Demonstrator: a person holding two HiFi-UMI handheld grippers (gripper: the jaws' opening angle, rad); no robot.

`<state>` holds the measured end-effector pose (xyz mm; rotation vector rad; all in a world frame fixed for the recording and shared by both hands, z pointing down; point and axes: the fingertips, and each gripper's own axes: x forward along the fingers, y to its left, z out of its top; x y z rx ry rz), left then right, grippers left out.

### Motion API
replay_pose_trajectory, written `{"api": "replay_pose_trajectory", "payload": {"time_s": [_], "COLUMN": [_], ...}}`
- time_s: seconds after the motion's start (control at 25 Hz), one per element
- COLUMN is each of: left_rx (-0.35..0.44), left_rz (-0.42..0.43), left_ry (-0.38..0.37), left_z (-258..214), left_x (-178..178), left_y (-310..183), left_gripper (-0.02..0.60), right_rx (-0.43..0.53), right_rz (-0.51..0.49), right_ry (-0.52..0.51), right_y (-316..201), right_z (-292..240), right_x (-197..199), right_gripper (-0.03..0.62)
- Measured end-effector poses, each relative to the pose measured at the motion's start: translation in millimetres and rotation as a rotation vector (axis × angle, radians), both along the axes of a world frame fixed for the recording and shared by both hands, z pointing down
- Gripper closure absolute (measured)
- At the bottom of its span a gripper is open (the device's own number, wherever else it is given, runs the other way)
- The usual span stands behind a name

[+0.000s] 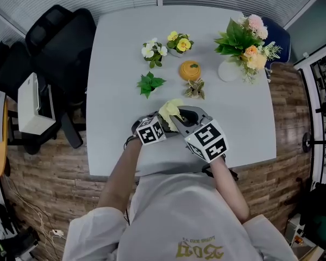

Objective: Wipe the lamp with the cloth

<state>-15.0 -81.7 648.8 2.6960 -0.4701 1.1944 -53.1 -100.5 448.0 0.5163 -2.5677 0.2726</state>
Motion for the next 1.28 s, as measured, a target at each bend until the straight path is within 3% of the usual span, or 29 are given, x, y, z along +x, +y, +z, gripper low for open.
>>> {"api": "replay_pose_trajectory", "payload": {"time_s": [0.2, 0.64, 0.92, 1.28], "left_rx": [0.0, 0.003, 0.004, 0.006], "left_rz": [-0.002, -0.004, -0.004, 0.002], "left_ry": [0.002, -0.001, -0.002, 0.002], "left_z": [0.7, 0.6, 1.7, 0.8], "left_x": [0.2, -0.1, 0.0, 0.7], "left_y": [-1.2, -0.4, -1.8, -1.0], "left_gripper": [0.276, 0.276, 0.276, 0.276], "right_rx": [-0.095, -0.109, -0.168, -0.25], "right_rz": [0.047, 0.112, 0.132, 0.125], "right_ry": [-0.096, -0.113, -0.131, -0.23], "right_y": [-12.0, -26.5, -36.6, -49.9], "right_z": [-2.6, -1.5, 10.2, 21.1], "right_x": [6.0, 21.9, 37.0, 49.4], "right_gripper": [0.525, 0.525, 0.525, 0.525]}}
